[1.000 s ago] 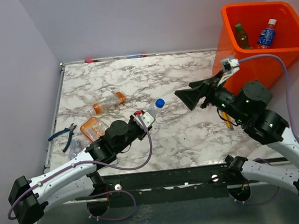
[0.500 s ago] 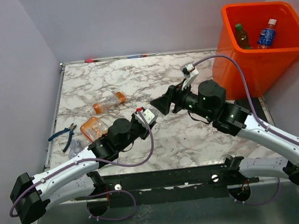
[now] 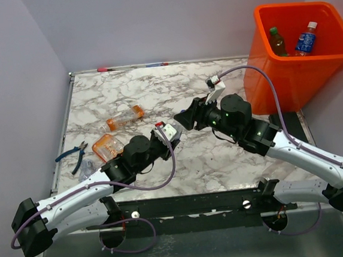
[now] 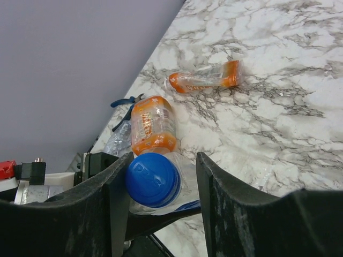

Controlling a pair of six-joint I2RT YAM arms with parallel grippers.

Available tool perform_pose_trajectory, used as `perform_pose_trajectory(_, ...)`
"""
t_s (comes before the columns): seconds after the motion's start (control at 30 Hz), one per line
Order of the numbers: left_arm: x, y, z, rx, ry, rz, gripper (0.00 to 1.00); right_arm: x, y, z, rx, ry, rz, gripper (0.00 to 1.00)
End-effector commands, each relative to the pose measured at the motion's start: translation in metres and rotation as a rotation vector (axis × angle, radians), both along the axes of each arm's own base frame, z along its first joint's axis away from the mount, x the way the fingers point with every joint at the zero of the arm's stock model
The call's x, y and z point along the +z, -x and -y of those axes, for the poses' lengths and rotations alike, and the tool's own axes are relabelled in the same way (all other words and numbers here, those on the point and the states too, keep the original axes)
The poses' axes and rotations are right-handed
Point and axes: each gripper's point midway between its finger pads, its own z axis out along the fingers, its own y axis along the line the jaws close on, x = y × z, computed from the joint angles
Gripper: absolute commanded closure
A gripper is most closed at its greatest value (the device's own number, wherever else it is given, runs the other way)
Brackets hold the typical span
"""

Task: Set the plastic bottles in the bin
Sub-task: Pick up the plastic bottle at the center of the board.

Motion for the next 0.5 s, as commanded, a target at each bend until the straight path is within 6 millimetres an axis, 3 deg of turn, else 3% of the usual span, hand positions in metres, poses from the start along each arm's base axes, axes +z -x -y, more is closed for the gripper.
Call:
perform_pose_trajectory(0.0,0.019,0.003,0.005,-0.026,0.064,0.022,0.97,0.001,-0.003,0.001,-0.035,-0.042,-0.009,0.48)
perform_pose_trajectory(0.1,0.018,0.004,0.004,-0.028,0.072,0.028,0.96,-0.003,-0.004,0.001,-0.05,-0.065,-0.008,0.54)
perform_pose_trajectory(0.2,0.018,0.005,0.004,-0.033,0.074,0.035,0.91,-0.003,-0.003,-0.002,-0.035,-0.08,-0.006,0.81)
perform_pose_trajectory(0.23,0.018,0.005,0.004,-0.034,0.071,0.042,0.82,-0.005,-0.002,-0.003,-0.028,-0.08,-0.009,0.94)
perform_pose_trajectory(0.27,0.016,0.005,0.003,-0.037,0.065,0.051,0.67,-0.004,-0.002,-0.004,-0.025,-0.082,-0.009,0.99)
perform_pose_trajectory(0.33,0.017,0.003,0.0,-0.028,0.065,0.079,0.37,0.002,-0.001,-0.004,-0.019,-0.099,0.008,1.0)
perform_pose_trajectory(0.37,0.018,0.002,-0.002,-0.015,0.071,0.091,0.12,0.006,-0.001,-0.002,-0.02,-0.105,0.02,1.0)
perform_pose_trajectory(0.4,0.02,0.001,-0.005,-0.002,0.082,0.104,0.02,0.008,0.0,-0.001,-0.021,-0.103,0.03,1.0)
perform_pose_trajectory(0.47,0.025,-0.002,-0.012,0.031,0.105,0.134,0.01,0.018,0.0,0.004,-0.028,-0.097,0.06,1.0)
